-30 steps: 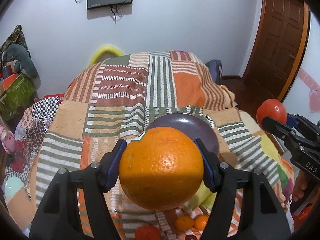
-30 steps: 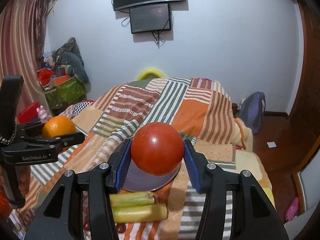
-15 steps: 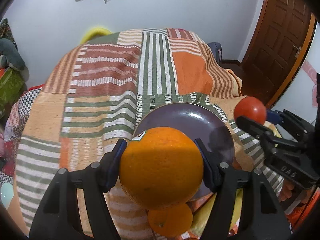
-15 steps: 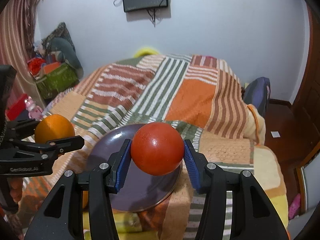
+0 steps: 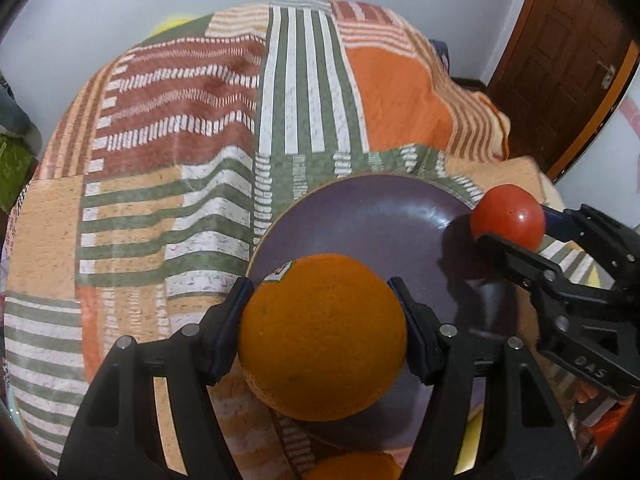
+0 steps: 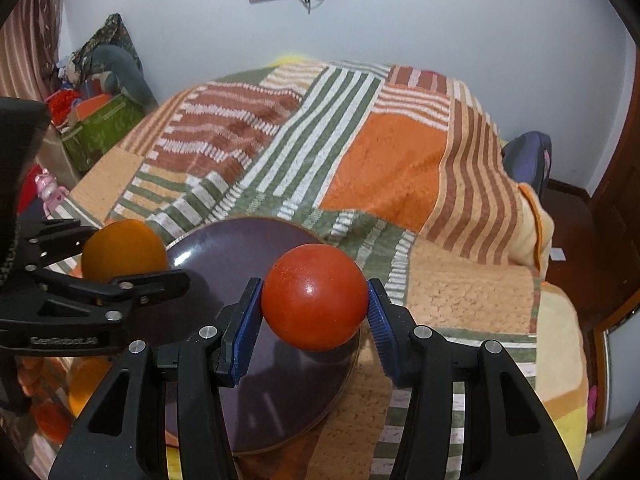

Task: Organize fruits
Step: 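Carry the orange onto the purple plate with the left gripper while the right gripper places the tomato there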

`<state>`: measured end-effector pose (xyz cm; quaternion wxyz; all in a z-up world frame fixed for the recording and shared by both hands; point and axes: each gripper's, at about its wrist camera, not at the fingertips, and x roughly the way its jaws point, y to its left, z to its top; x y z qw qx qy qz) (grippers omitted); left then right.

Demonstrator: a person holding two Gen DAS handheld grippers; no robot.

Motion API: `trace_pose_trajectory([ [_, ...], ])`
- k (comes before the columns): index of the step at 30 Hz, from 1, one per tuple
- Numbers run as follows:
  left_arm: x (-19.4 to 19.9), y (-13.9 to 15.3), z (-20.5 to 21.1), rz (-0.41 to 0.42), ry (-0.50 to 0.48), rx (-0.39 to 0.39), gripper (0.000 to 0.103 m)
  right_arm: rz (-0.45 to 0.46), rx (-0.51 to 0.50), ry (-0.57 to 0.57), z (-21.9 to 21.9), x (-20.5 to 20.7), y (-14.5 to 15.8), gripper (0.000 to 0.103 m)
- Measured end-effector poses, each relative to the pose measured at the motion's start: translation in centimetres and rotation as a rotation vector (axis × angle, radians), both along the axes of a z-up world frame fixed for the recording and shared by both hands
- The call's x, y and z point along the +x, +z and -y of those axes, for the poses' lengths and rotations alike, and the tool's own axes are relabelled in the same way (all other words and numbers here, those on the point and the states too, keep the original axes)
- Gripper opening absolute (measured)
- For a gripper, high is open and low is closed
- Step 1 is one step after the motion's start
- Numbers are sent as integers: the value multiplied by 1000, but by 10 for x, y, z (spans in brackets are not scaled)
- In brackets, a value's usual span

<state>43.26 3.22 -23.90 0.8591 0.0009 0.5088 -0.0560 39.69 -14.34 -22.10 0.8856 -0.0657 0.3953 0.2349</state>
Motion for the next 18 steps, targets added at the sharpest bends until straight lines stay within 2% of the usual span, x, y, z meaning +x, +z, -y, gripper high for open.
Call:
trace_pose_trajectory([
  [5,9,-21,-1,-47,-6,-9,67,-70,-35,53,-11,5,-17,48],
  [8,7,-24,14,-38,-54,75,68,-93,-49,85,-18,2,-24,48],
  [10,4,-23,20,-29,-73,116,69,-70,-78,88,-22,-2,-24,48],
  [13,3,-18,15,-28,-64,84,77,-79,-76,87,-19,-3,-23,51],
  [16,-2,-7,6,-5,-39,28,84,-66,-67,72,-15,-4,-16,64],
  [18,-7,4,2,17,-26,11,86,-35,-69,64,-13,-9,-9,68],
])
